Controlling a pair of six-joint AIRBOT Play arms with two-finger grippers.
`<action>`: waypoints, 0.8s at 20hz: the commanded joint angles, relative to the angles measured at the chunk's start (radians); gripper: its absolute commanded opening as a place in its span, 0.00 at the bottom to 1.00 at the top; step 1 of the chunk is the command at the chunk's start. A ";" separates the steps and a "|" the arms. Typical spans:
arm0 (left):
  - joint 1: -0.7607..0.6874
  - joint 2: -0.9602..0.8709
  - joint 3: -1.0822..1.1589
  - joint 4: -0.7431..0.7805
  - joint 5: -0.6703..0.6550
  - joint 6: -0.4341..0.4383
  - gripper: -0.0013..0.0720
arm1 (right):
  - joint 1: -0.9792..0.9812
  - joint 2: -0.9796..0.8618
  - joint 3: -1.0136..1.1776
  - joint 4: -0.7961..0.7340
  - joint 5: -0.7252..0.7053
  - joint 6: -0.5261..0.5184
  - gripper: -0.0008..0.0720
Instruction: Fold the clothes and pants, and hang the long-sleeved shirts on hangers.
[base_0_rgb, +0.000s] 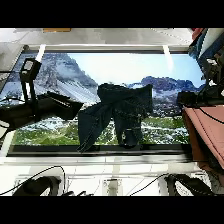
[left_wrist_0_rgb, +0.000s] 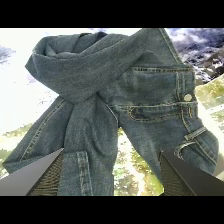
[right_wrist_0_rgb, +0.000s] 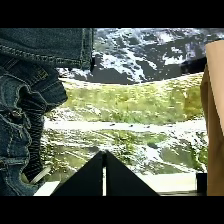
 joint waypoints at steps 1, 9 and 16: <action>0.000 0.000 0.000 0.000 0.000 0.000 0.91 | 0.001 0.000 0.001 0.000 0.000 0.000 0.03; 0.000 0.000 0.000 0.000 0.000 0.000 0.91 | 0.001 0.000 0.001 0.000 0.000 0.000 0.03; 0.000 0.000 0.000 -0.002 0.004 0.000 0.91 | 0.001 -0.001 0.001 0.003 -0.034 -0.018 0.03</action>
